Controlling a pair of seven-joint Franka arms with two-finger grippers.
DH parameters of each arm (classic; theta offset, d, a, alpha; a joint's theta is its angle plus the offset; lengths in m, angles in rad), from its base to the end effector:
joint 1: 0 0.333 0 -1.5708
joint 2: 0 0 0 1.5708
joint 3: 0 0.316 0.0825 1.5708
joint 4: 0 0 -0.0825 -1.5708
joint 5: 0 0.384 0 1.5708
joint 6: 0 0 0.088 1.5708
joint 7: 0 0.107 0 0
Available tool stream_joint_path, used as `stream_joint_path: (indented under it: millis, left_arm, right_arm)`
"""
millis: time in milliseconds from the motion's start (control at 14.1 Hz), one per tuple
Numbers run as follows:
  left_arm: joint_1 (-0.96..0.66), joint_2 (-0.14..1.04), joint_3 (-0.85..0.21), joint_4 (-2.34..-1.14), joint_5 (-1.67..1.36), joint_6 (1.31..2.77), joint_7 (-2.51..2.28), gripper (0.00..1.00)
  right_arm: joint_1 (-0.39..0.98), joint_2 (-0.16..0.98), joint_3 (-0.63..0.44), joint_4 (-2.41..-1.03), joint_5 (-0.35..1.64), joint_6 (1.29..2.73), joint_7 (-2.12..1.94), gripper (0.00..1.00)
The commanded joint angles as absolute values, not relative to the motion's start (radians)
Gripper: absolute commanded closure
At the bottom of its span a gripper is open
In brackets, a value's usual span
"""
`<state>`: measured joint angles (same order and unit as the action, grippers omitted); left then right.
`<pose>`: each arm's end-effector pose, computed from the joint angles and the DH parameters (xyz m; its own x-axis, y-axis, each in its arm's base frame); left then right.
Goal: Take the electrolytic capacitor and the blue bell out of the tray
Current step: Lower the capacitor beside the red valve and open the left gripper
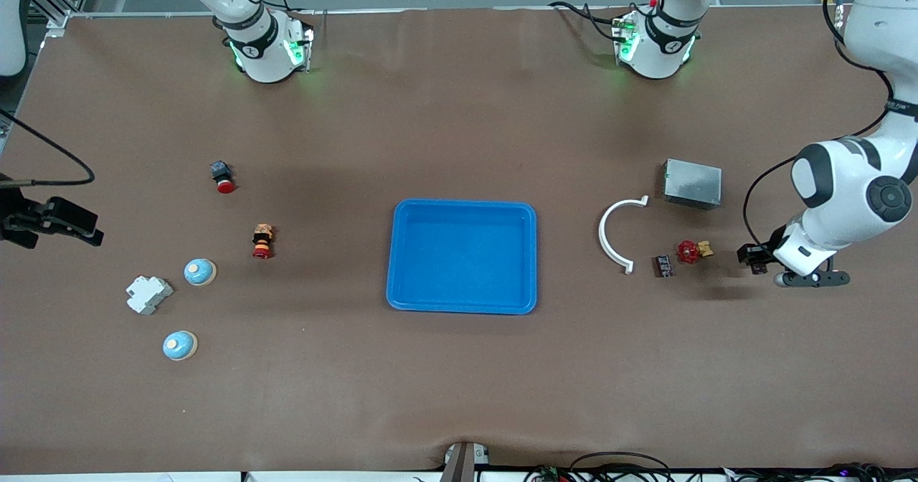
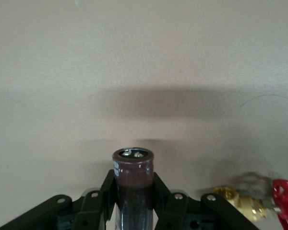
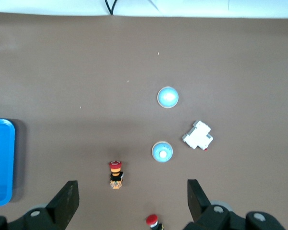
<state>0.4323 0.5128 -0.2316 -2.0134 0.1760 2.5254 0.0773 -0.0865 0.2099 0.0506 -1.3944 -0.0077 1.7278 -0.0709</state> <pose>0.5932 0.1217 0.2028 0.9997 0.0102 0.0200 0.0100 -0.9999 0.0073 0.6330 -0.0270 0.5993 0.9918 0.0341 0.1233 0.0336 -0.9994 0.0059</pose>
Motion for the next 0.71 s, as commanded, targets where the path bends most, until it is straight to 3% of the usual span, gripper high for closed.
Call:
stream_joint_path:
  millis: [0, 636]
  left_arm:
    - [0.425, 0.538, -0.23, -1.971, 0.202, 2.522, 0.06, 1.0]
    - [0.402, 0.574, -0.23, -1.953, 0.202, 2.516, 0.051, 1.0]
  right_arm:
    - [-0.098, 0.109, 0.06, -1.557, -0.025, 1.802, -0.087, 0.0]
    - [-0.1, 0.086, 0.058, -1.549, -0.025, 1.732, -0.087, 0.0]
